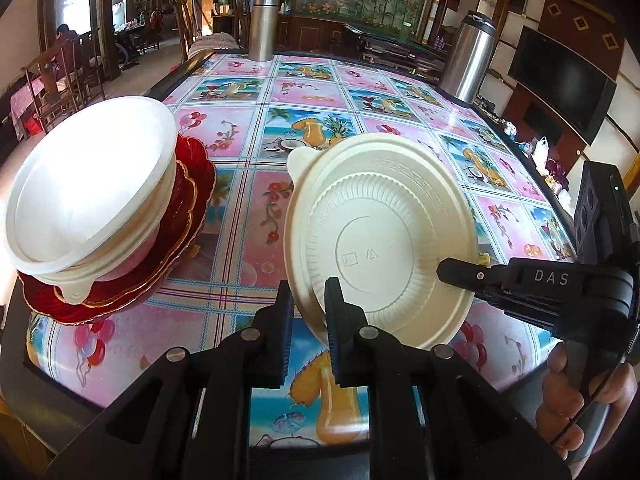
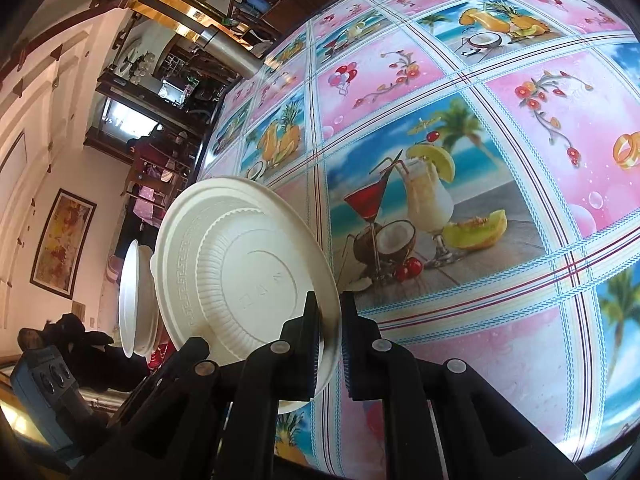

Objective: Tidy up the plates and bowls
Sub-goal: 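Lower the beige bowl into the white bowl on the stack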

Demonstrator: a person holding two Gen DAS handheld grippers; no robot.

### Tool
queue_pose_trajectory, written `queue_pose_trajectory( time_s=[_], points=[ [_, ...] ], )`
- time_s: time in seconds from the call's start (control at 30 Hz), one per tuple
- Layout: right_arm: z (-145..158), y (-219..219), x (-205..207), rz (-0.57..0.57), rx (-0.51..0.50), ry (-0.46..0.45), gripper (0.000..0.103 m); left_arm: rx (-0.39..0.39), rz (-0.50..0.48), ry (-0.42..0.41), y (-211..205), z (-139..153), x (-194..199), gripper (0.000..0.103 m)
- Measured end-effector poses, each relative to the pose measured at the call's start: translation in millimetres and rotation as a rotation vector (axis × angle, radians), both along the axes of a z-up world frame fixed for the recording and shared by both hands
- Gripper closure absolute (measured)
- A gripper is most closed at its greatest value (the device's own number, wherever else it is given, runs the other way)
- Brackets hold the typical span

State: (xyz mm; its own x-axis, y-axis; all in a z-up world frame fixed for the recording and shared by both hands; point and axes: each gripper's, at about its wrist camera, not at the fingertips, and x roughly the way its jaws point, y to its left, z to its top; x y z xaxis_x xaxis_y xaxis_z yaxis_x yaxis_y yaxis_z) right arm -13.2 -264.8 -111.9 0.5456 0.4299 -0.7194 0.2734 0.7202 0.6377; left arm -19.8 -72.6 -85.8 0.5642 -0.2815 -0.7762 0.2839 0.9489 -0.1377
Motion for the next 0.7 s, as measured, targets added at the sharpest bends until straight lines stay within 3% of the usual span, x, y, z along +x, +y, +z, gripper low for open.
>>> queue_pose_trajectory(
  time_s=[0.3, 0.57, 0.7],
  points=[
    [20.5, 11.8, -13.3, 0.031, 0.009, -0.042, 0.093, -0.033, -0.011, -0.051, 16.1, 32.2, -16.8, 0.090],
    [86.3, 34.4, -12.0, 0.063, 0.004, -0.180, 0.093, -0.039, 0.021, -0.173, 51.2, 95.4, -14.6, 0.089],
    [115.6, 65.5, 9.7, 0.110, -0.002, -0.233, 0.093, -0.026, 0.067, -0.181, 81.9, 112.4, 0.1, 0.089]
  ],
)
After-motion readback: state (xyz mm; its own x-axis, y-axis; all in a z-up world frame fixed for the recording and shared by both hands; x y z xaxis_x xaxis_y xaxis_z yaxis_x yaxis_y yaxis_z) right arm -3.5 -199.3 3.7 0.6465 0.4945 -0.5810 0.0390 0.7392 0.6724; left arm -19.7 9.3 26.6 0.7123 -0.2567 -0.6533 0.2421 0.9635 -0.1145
